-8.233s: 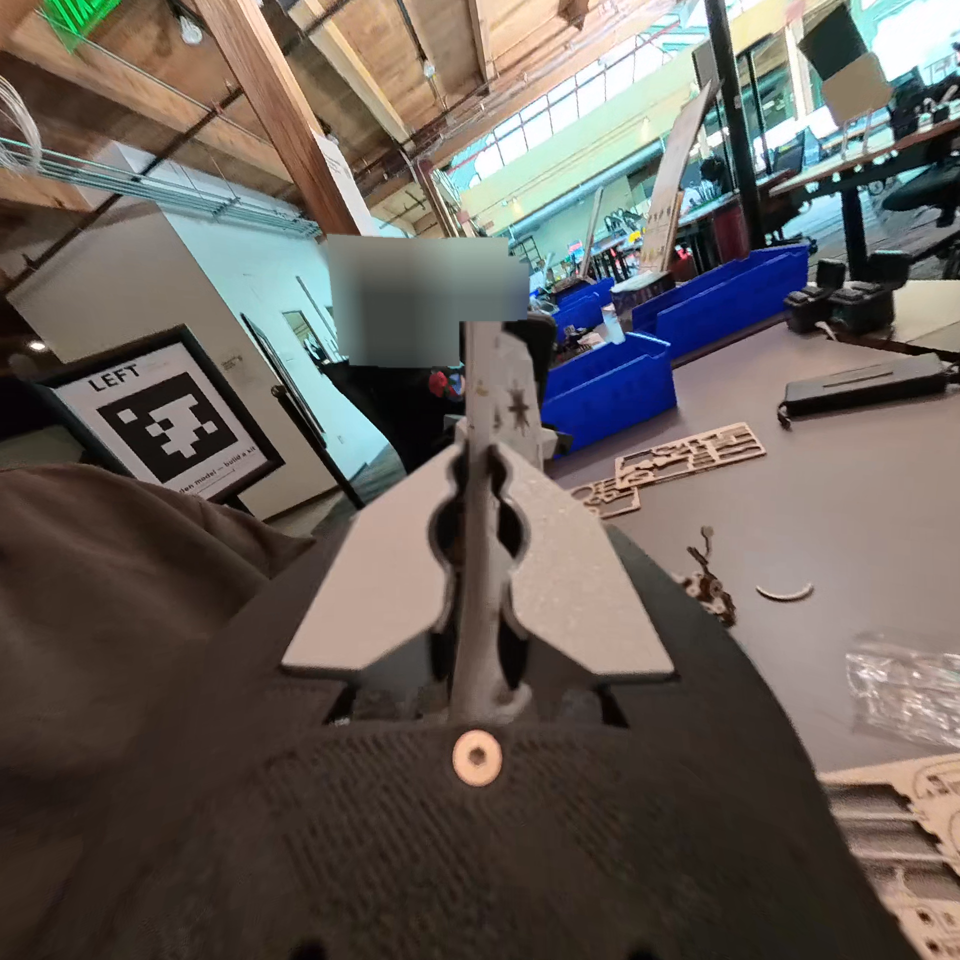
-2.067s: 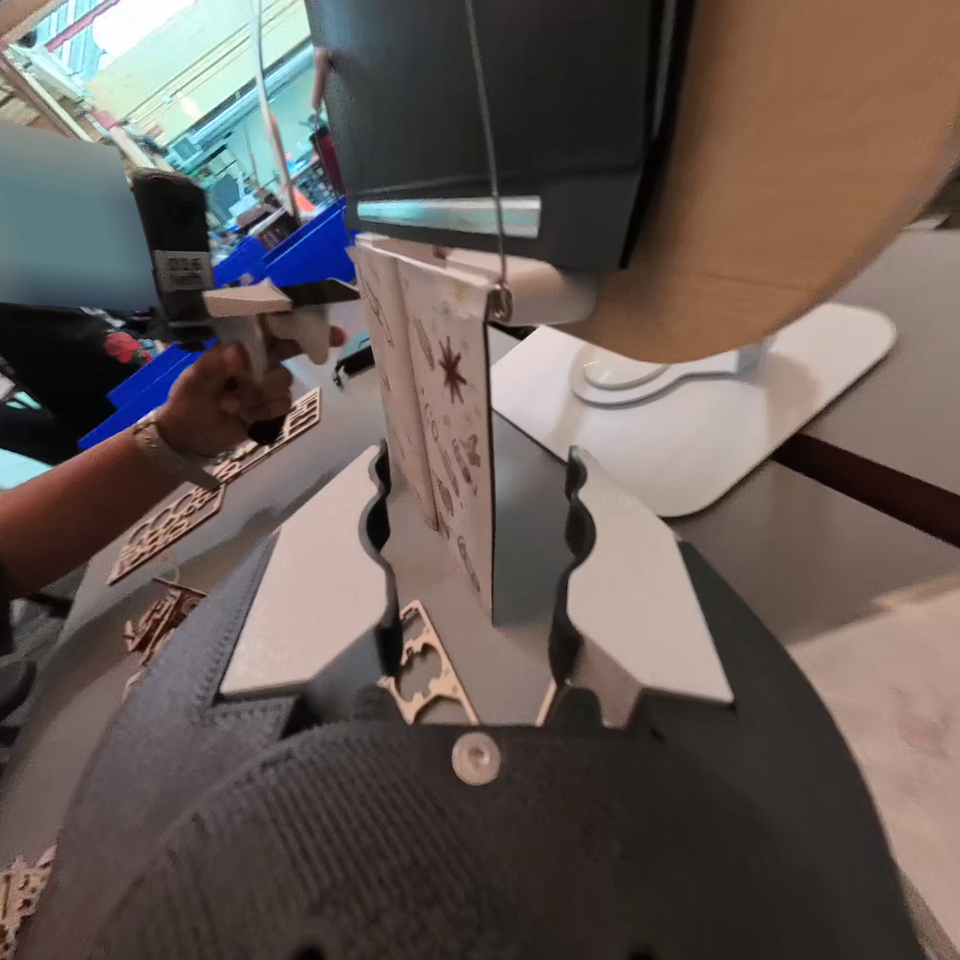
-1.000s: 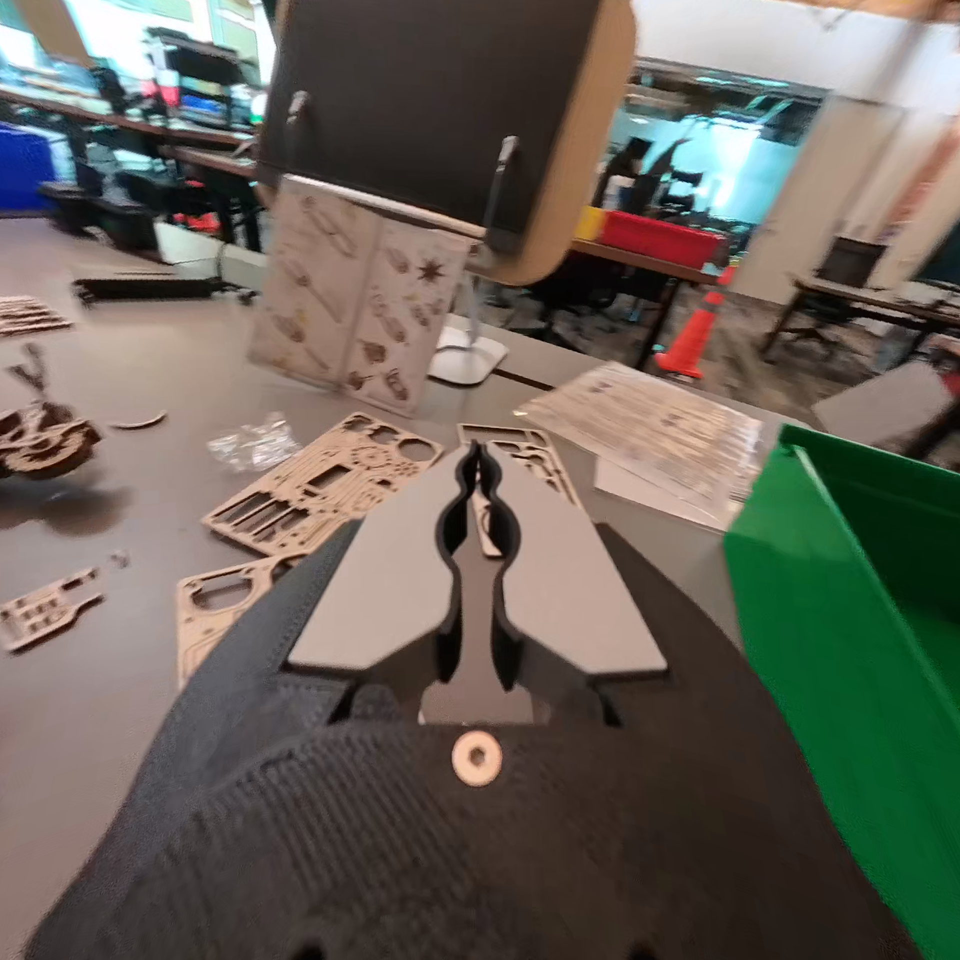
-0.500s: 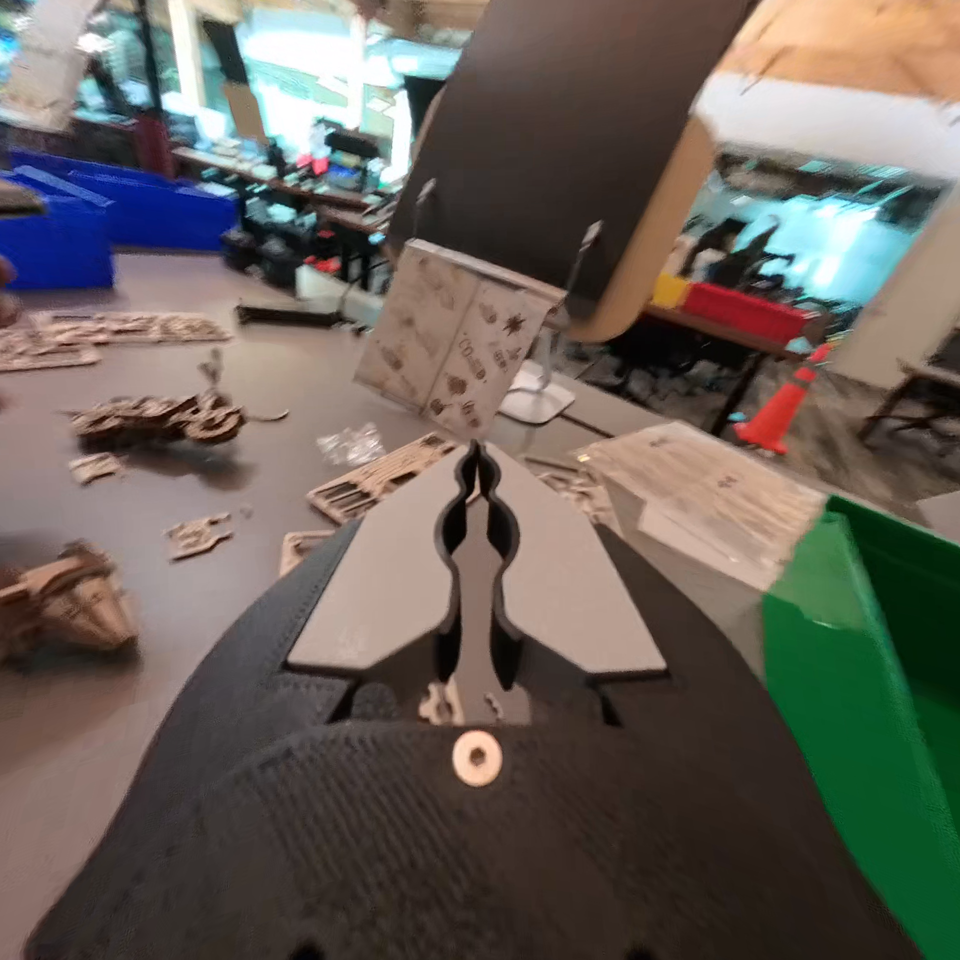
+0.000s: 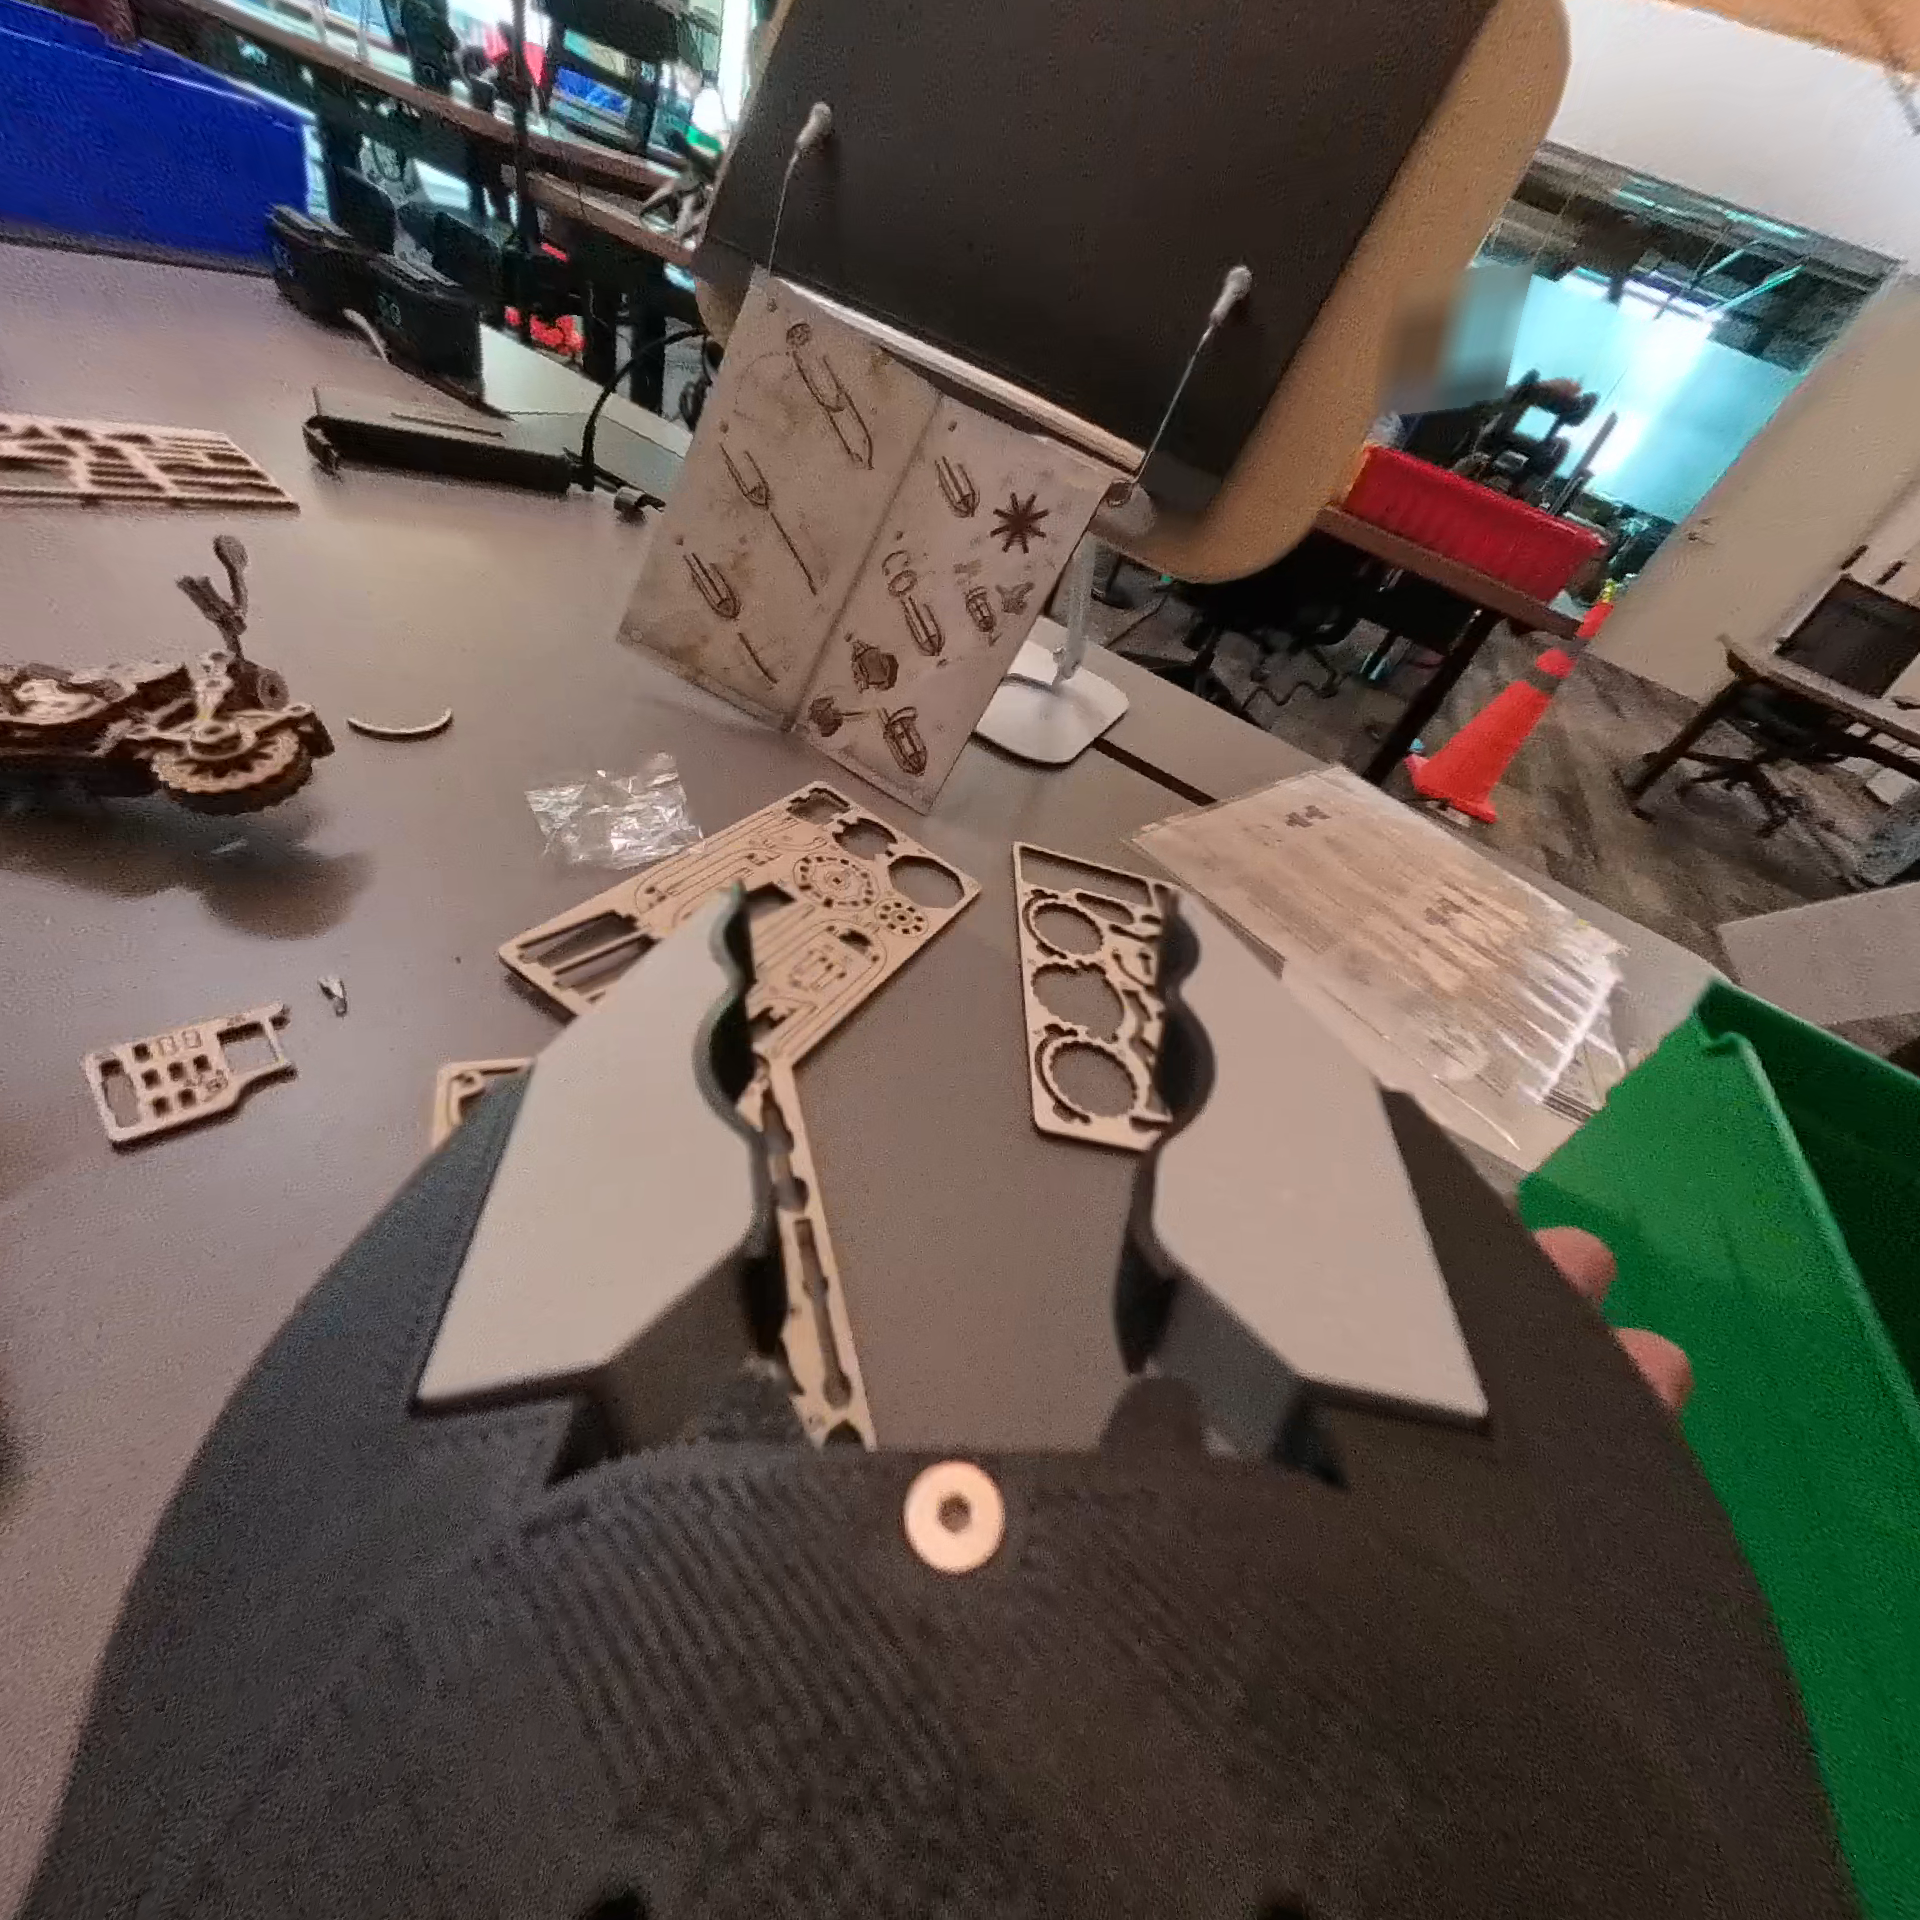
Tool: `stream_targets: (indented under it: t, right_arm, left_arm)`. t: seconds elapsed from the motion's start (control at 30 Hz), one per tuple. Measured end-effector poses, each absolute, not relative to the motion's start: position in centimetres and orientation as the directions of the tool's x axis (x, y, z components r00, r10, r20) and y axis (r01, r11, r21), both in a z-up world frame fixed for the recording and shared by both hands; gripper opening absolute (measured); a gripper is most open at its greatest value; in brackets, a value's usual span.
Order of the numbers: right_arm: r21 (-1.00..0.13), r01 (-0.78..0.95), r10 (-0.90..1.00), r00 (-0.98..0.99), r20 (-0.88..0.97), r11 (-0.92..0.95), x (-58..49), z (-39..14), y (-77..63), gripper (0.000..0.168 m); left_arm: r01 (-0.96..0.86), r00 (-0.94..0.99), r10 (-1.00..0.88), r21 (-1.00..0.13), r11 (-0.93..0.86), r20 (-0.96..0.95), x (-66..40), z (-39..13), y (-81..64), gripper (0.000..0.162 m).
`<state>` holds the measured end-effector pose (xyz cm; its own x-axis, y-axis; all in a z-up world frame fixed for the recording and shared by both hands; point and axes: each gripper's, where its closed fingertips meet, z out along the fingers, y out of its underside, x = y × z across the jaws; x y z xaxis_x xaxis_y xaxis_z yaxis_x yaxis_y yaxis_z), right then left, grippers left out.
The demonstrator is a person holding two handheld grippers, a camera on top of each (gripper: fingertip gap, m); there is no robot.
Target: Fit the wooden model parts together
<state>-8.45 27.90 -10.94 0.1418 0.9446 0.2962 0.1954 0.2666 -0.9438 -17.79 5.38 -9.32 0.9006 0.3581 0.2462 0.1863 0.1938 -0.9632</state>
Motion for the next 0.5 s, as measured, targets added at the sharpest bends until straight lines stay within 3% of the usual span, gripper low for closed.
stream_targets:
  t: [0.3,0.5]
  right_arm:
    - [-0.933,0.238,0.956,0.049,0.288,0.269,-9.9,-13.3,26.8,0.07]
    - [-0.974,0.131,0.979,0.057,0.195,0.186,-9.5,-11.7,26.7,0.083]
  left_arm:
    - [0.113,0.831,0.504,-0.958,0.264,0.237,-19.3,-8.8,2.8,0.0]
    - [0.292,0.833,0.403,-0.92,0.263,0.38,-18.8,-9.5,3.2,0.0]
